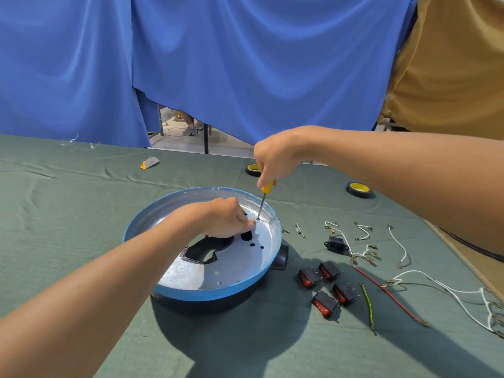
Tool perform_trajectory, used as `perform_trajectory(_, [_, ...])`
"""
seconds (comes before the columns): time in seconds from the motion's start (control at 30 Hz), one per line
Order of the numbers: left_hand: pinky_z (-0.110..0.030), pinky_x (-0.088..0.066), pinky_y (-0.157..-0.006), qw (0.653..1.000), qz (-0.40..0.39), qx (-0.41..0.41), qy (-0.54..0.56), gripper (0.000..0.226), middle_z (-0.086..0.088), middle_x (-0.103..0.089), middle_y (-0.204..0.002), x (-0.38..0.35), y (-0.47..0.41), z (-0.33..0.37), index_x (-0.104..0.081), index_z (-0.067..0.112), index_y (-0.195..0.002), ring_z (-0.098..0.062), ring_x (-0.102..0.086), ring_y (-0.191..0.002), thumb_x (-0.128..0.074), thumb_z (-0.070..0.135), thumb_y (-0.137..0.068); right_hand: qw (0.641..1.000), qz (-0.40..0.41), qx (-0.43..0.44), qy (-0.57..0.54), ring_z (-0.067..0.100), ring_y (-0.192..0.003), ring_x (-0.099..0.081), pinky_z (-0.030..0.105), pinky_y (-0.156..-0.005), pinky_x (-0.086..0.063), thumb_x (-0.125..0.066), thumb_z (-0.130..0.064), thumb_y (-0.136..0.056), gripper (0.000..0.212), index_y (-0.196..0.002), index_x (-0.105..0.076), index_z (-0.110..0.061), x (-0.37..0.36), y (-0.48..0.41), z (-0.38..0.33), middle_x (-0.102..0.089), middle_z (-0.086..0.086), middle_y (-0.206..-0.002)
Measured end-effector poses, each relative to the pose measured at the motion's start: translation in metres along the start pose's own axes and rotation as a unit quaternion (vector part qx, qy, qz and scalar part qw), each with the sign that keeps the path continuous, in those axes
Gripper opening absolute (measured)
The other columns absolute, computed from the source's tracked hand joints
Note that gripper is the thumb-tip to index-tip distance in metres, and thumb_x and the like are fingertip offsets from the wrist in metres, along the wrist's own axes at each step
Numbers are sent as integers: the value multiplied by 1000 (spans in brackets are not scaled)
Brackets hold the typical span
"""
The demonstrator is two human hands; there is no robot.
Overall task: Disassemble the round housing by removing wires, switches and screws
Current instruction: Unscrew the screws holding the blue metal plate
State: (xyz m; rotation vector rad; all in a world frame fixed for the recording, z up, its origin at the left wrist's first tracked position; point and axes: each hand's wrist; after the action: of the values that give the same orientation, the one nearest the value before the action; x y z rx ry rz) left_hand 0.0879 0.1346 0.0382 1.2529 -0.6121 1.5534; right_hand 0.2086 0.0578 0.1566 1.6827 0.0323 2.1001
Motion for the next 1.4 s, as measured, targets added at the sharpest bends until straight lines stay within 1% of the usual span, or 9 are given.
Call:
perform_trajectory(0.2, [-48,-45,-92,1000,23,-3,-2,51,-18,-56,-92,-1,4,3,-56,23,-58,-36,-54,-93,-44,50,-100,995,31,79,-45,23,-77,-58,34,-66,-48,-76,-18,-78,12,-84,-65,-20,-2,3,1,-69,10,-94])
perform_trajectory(0.27, [-49,-44,-91,1000,20,-3,2,51,-14,-53,-87,0,5,4,-55,26,-56,-34,-53,-89,-43,50,-100,997,17,55,-43,26,-73,-54,36,-62,-47,-76,-33,-79,26,-88,-63,-12,-4,2,0,-67,15,-93])
perform_trajectory(0.37, [-49,-45,-92,1000,11,-6,1,48,-12,-56,-90,1,4,3,-58,28,-61,-34,-55,-93,-42,50,-100,998,-27,-20,-44,20,-48,-37,24,-46,-31,-50,-68,-86,64,-75,-62,-6,-1,2,-1,-50,6,-58])
perform_trajectory(0.57, [-46,-45,-88,1000,17,-3,1,50,-15,-54,-88,0,5,3,-58,20,-62,-32,-52,-87,-43,49,-100,998,58,28,0,23,-70,-58,26,-56,-43,-69,-36,-85,21,-84,-72,-15,-1,3,-5,-68,7,-79])
perform_trajectory(0.73, [-47,-45,-89,1000,19,-1,4,52,-12,-52,-84,2,6,3,-52,24,-55,-31,-50,-83,-45,49,-100,992,64,77,-72,15,-65,-62,27,-63,-53,-78,-23,-76,7,-82,-74,-22,3,4,-3,-69,2,-77])
perform_trajectory(0.87, [-44,-44,-84,1000,2,3,-2,54,-8,-50,-81,8,6,6,-56,29,-51,-26,-46,-79,-45,47,-100,999,35,9,-34,23,-58,-48,29,-55,-41,-58,-57,-87,50,-72,-66,-10,-2,-1,-1,-58,3,-66])
perform_trajectory(0.93, [-43,-43,-85,1000,-5,6,-3,58,-4,-50,-78,10,5,7,-56,31,-45,-26,-46,-79,-45,48,-100,999,21,-21,-37,20,-51,-43,26,-52,-36,-44,-55,-95,57,-66,-66,-11,-2,-2,1,-55,2,-61])
perform_trajectory(1.23, [-51,-42,-96,999,-30,17,-4,60,-5,-45,-75,16,2,8,-52,27,-43,-27,-43,-79,-48,47,-99,992,73,82,-63,19,-85,-63,29,-65,-51,-74,-29,-81,5,-83,-71,-26,0,6,6,-66,-5,-81])
perform_trajectory(1.4, [-49,-43,-94,999,-34,23,-4,60,-7,-43,-71,18,3,9,-60,24,-45,-33,-44,-79,-48,48,-99,996,66,13,-50,25,-62,-44,29,-55,-35,-46,-54,-94,52,-68,-50,-9,-7,-4,6,-50,5,-67])
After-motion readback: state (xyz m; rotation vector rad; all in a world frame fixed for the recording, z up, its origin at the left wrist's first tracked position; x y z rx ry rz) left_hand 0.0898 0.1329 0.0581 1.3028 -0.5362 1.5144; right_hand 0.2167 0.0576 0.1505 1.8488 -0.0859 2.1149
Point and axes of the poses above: each hand's wrist, its own y-axis away from the middle knuckle, its own x-axis out of the back of the hand, z = x × y
